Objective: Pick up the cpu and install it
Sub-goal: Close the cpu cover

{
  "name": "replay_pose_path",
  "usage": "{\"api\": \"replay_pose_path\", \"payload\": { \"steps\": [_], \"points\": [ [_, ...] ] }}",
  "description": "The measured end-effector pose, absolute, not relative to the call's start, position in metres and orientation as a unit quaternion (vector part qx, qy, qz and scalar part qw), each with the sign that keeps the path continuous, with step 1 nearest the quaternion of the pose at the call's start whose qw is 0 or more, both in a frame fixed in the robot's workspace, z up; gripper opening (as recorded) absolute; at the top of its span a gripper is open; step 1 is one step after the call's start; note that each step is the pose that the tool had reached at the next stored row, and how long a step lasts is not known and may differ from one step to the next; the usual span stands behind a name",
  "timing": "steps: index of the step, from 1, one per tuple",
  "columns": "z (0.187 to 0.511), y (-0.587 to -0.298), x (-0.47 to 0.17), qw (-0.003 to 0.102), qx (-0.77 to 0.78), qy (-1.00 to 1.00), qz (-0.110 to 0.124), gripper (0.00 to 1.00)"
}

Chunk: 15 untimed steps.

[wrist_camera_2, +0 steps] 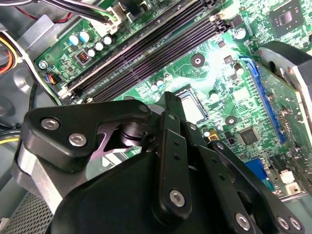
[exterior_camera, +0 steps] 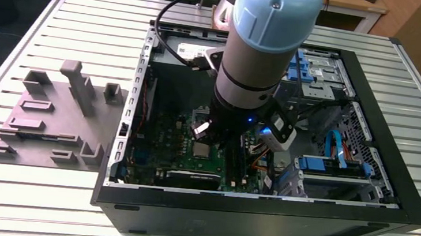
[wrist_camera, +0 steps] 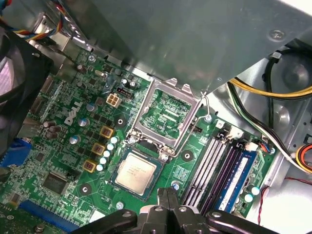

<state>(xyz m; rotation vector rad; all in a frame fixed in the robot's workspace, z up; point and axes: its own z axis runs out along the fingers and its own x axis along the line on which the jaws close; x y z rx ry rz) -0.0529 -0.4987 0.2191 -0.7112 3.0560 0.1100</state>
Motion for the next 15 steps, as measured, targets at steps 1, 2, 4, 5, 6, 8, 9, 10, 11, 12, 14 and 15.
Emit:
{"api": "replay_pose_path", "payload": {
  "steps": [1,2,4,5,6,8,9,10,11,12,14,15],
  "points": [
    [0.2191,-0.4987,-0.0529,0.001,-0.227,0.973,0.035,0.10],
    [0.2191,-0.4986,-0.0529,0.001,-0.227,0.973,0.036,0.10],
    [0.2197,-0.4986,-0.0528,0.001,-0.229,0.973,0.037,0.10],
    [0.2205,-0.4986,-0.0528,0.002,-0.230,0.972,0.038,0.10],
    [0.2214,-0.4987,-0.0528,0.002,-0.231,0.972,0.038,0.10],
    [0.2240,-0.4986,-0.0528,0.002,-0.232,0.972,0.039,0.10],
    [0.2253,-0.4987,-0.0528,0.002,-0.233,0.972,0.039,0.10],
    [0.2256,-0.4986,-0.0528,0.002,-0.233,0.972,0.039,0.10],
    [0.2255,-0.4986,-0.0527,0.002,-0.233,0.972,0.039,0.10],
    [0.2255,-0.4984,-0.0525,0.002,-0.234,0.972,0.039,0.10],
    [0.2256,-0.4968,-0.0517,0.002,-0.235,0.971,0.039,0.10],
    [0.2254,-0.4959,-0.0510,0.002,-0.235,0.971,0.039,0.10]
  ]
}}
